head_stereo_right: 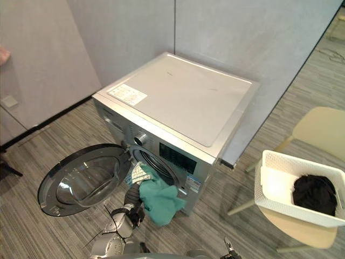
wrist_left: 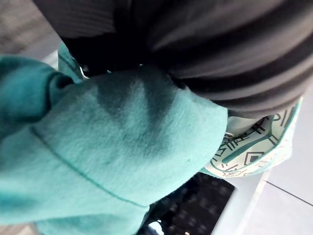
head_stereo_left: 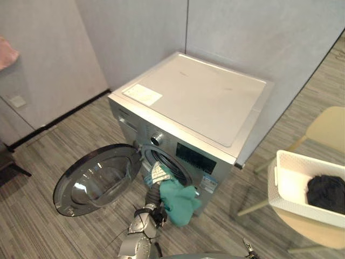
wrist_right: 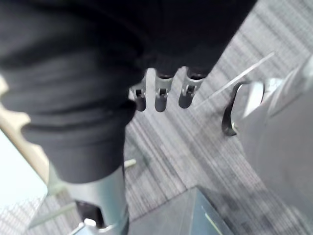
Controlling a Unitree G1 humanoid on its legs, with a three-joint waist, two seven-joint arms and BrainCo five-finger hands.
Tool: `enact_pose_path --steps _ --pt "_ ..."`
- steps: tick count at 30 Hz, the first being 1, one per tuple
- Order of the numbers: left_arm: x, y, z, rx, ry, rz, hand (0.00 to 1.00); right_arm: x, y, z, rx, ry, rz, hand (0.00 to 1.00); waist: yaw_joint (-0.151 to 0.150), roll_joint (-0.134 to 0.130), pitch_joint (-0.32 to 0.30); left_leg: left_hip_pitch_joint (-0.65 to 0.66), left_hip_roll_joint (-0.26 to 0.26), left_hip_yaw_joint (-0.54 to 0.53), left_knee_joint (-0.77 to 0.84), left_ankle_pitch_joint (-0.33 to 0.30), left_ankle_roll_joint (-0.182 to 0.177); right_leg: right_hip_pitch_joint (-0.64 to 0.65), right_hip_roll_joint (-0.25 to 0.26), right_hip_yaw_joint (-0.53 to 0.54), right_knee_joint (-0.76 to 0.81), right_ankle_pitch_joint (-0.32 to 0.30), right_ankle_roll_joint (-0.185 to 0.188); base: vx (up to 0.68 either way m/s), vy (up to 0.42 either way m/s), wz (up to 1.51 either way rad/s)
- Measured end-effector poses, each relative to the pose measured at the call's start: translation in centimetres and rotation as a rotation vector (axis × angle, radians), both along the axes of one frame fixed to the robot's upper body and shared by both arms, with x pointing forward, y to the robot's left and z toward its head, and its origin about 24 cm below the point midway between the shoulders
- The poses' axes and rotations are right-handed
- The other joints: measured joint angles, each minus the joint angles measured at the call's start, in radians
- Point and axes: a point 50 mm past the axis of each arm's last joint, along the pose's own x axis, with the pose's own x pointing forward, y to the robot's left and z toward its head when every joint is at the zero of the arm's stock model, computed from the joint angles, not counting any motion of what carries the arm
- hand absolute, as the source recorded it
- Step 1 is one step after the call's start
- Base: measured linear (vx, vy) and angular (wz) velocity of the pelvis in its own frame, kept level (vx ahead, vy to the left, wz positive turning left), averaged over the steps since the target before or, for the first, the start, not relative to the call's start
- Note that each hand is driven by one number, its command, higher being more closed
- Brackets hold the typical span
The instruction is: Pick up the laundry basket with both hands and put the clothes into the washing machine.
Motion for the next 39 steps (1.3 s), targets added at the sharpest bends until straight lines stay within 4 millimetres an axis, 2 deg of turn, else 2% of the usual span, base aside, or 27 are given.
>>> enact_pose_path --steps 3,4,5,6,7,8,10,12,15,18,20,22,23,24,25,26,27,29,30,31,32,33,34,35,36,38,39 --pt "0.0 -0.2 0.0 -0.001 0.006 0.006 1.00 0.0 -0.2 0.2 -0.014 -0.008 0.003 0.00 -0.009 0.002 -0.001 0.013 0.060 -0.002 -0.075 0.014 0.002 -0.022 -0.024 0.001 0.032 -0.040 0.037 0.11 0.164 -0.03" --pt "0.0 -0.2 0.0 0.001 0.009 0.008 1.00 -0.2 -0.2 0.1 -0.014 0.000 -0.001 0.00 -0.009 0.004 -0.003 0.026 0.068 0.005 -0.095 0.004 -0.016 -0.028 -0.028 0.001 0.038 -0.047 0.048 0.19 0.245 0.15" --pt "0.2 -0.3 0.0 0.003 0.009 0.010 1.00 -0.5 -0.2 0.1 -0.014 0.012 -0.017 0.00 -0.012 0.002 -0.008 0.025 0.058 0.027 -0.105 -0.026 -0.009 -0.029 -0.041 0.003 0.038 -0.044 0.067 0.19 0.209 0.12" --pt "0.2 -0.1 0.0 0.012 0.011 0.013 1.00 -0.8 -0.1 0.0 -0.008 0.019 -0.034 0.00 -0.018 -0.011 -0.010 0.021 0.044 0.026 -0.116 -0.029 -0.005 -0.029 -0.048 0.004 0.023 -0.033 0.084 0.28 0.295 0.18" --pt "0.2 0.6 -0.4 0.050 0.028 0.013 1.00 -1.0 0.1 -0.2 0.003 0.034 -0.035 0.00 -0.022 -0.034 -0.020 0.034 0.002 0.006 -0.181 -0.040 -0.013 -0.025 -0.066 0.003 -0.022 0.007 0.103 0.23 0.230 0.20" --pt "0.2 1.0 -0.7 0.072 0.037 0.007 1.00 -1.0 -0.1 -0.2 0.001 0.032 -0.059 0.00 -0.028 -0.039 -0.021 0.062 -0.011 0.007 -0.238 -0.058 -0.029 -0.011 -0.077 0.001 -0.061 0.041 0.113 0.24 0.270 0.35" --pt "0.8 1.3 -0.7 0.114 0.031 -0.024 1.00 -1.3 -0.3 -0.3 0.005 0.046 -0.108 0.00 -0.035 -0.044 -0.025 0.086 -0.044 0.007 -0.336 -0.073 -0.027 0.001 -0.094 0.000 -0.127 0.110 0.134 0.18 0.209 0.35" --pt "1.2 1.4 -0.4 0.128 0.011 -0.035 1.00 -1.2 0.0 -0.4 0.017 0.053 -0.114 0.00 -0.030 -0.033 -0.030 0.092 -0.047 0.011 -0.399 -0.072 -0.026 -0.023 -0.089 0.008 -0.162 0.179 0.150 0.12 0.172 -0.08" --pt "1.5 2.3 -0.3 0.157 0.002 -0.024 1.00 0.3 0.2 -0.2 0.018 0.018 -0.091 0.00 -0.027 -0.029 -0.034 0.119 -0.036 0.084 -0.519 -0.072 -0.025 -0.087 -0.077 0.066 -0.184 0.272 0.166 0.05 0.160 -0.59" --pt "1.3 3.6 -1.3 0.185 0.050 0.016 1.00 1.1 0.4 -0.1 0.023 -0.008 -0.071 0.00 -0.026 -0.029 -0.034 0.146 -0.035 0.181 -0.590 -0.066 -0.018 -0.138 -0.076 0.045 -0.212 0.318 0.155 -0.01 0.131 -0.92" --pt "0.9 4.6 -1.9 0.206 0.087 0.047 1.00 1.2 0.5 -0.1 0.024 -0.014 -0.053 0.00 -0.032 -0.042 -0.039 0.170 -0.047 0.229 -0.639 -0.064 -0.014 -0.143 -0.082 -0.009 -0.245 0.329 0.141 0.00 0.047 -0.78" --pt "0.7 4.7 -2.3 0.222 0.103 0.038 1.00 0.9 0.6 -0.2 0.033 -0.013 -0.047 0.00 -0.035 -0.035 -0.034 0.198 -0.060 0.241 -0.671 -0.055 -0.011 -0.157 -0.081 -0.020 -0.226 0.326 0.138 0.01 0.005 -0.51" --pt "0.7 4.4 -2.3 0.211 0.102 0.029 1.00 0.7 0.1 -0.2 0.022 -0.007 -0.042 0.00 -0.038 -0.009 -0.017 0.215 -0.055 0.240 -0.690 -0.038 -0.004 -0.189 -0.073 -0.028 -0.175 0.282 0.114 0.01 -0.095 -0.09" --pt "0.8 4.1 -2.2 0.199 0.093 0.020 1.00 0.1 0.0 -0.3 0.017 0.010 -0.039 0.00 -0.050 -0.008 -0.016 0.225 -0.060 0.234 -0.694 -0.035 -0.007 -0.179 -0.055 -0.024 -0.230 0.260 0.092 0.00 -0.135 0.07" --pt "0.9 4.0 -2.1 0.201 0.090 0.016 1.00 -0.2 0.1 -0.4 0.019 0.019 -0.038 0.00 -0.053 -0.019 -0.016 0.228 -0.075 0.232 -0.693 -0.035 -0.008 -0.169 -0.055 -0.024 -0.276 0.278 0.080 0.03 -0.192 0.26" --pt "0.9 3.9 -2.3 0.206 0.097 0.008 1.00 -0.6 -0.1 -0.5 0.015 0.033 -0.039 0.00 -0.061 -0.029 -0.013 0.230 -0.091 0.224 -0.667 -0.044 -0.019 -0.138 -0.067 -0.045 -0.297 0.257 0.083 0.06 -0.167 0.14" --pt "1.0 3.1 -2.2 0.180 0.092 0.006 1.00 -0.6 -0.3 -0.5 0.013 0.033 -0.034 0.00 -0.057 -0.004 0.013 0.224 -0.059 0.225 -0.596 -0.052 -0.029 -0.120 -0.059 -0.043 -0.283 0.257 0.083 0.07 -0.157 0.02" --pt "0.6 2.4 -1.9 0.147 0.083 0.005 1.00 -0.9 -0.7 -0.4 0.000 0.030 -0.030 0.00 -0.043 0.018 0.041 0.208 0.007 0.223 -0.423 -0.061 -0.040 -0.081 -0.033 -0.040 -0.248 0.256 0.082 0.02 -0.137 -0.28" --pt "0.4 2.1 -1.9 0.133 0.079 0.003 1.00 -1.1 -0.9 -0.4 -0.007 0.032 -0.027 0.00 -0.035 0.021 0.049 0.198 0.030 0.221 -0.378 -0.061 -0.040 -0.069 -0.022 -0.038 -0.233 0.253 0.077 -0.02 -0.156 -0.32" --pt "0.2 1.6 -1.6 0.111 0.068 0.002 1.00 -1.5 -0.9 -0.3 -0.015 0.036 -0.022 0.00 -0.027 0.032 0.042 0.196 0.051 0.214 -0.323 -0.060 -0.040 -0.060 -0.011 -0.039 -0.194 0.218 0.067 -0.01 -0.146 0.05" --pt "0.0 1.1 -1.3 0.098 0.052 -0.013 1.00 -1.4 -1.0 -0.2 -0.026 0.024 -0.018 0.00 -0.035 0.027 0.043 0.188 0.058 0.191 -0.282 -0.060 -0.040 -0.058 -0.013 -0.049 -0.156 0.157 0.055 0.01 -0.145 0.24" --pt "0.1 0.8 -1.0 0.092 0.040 -0.021 1.00 -1.4 -0.9 -0.1 -0.027 0.021 -0.010 0.00 -0.036 0.026 0.047 0.179 0.063 0.172 -0.249 -0.060 -0.040 -0.056 -0.013 -0.053 -0.145 0.132 0.048 -0.04 -0.103 0.42" --pt "0.0 0.2 -0.8 0.070 0.027 -0.052 1.00 -1.1 -1.2 0.1 -0.040 0.008 -0.006 0.00 -0.032 0.043 0.058 0.125 0.075 0.094 -0.146 -0.044 -0.023 -0.047 0.005 -0.055 -0.141 0.125 0.040 -0.06 -0.029 0.12" --pt "-0.3 0.2 -0.8 0.065 0.030 -0.053 1.00 -0.8 -1.3 0.2 -0.049 0.000 0.003 0.00 -0.026 0.034 0.065 0.093 0.076 0.059 -0.119 -0.049 -0.021 -0.049 0.006 -0.044 -0.135 0.123 0.038 -0.08 0.029 -0.36" --pt "-1.2 0.5 -1.0 0.061 0.042 -0.048 1.00 0.0 -1.4 0.5 -0.070 -0.030 0.035 0.00 -0.004 0.032 0.064 0.084 0.033 -0.021 -0.175 -0.082 -0.022 -0.074 -0.004 -0.010 -0.107 0.108 0.041 -0.04 0.057 -0.61" --pt "-1.7 0.7 -1.2 0.063 0.054 -0.038 1.00 0.8 -1.4 0.9 -0.089 -0.052 0.086 0.00 0.000 0.034 0.065 0.076 0.000 -0.090 -0.275 -0.081 -0.024 -0.109 -0.012 0.028 -0.074 0.089 0.043 -0.02 0.111 -0.71" --pt "-2.0 1.0 -1.2 0.064 0.058 -0.028 1.00 1.1 -1.1 0.9 -0.092 -0.050 0.132 0.00 0.010 0.034 0.064 0.080 -0.008 -0.135 -0.367 -0.068 -0.035 -0.142 -0.016 0.066 -0.040 0.075 0.062 0.03 0.156 -0.64"
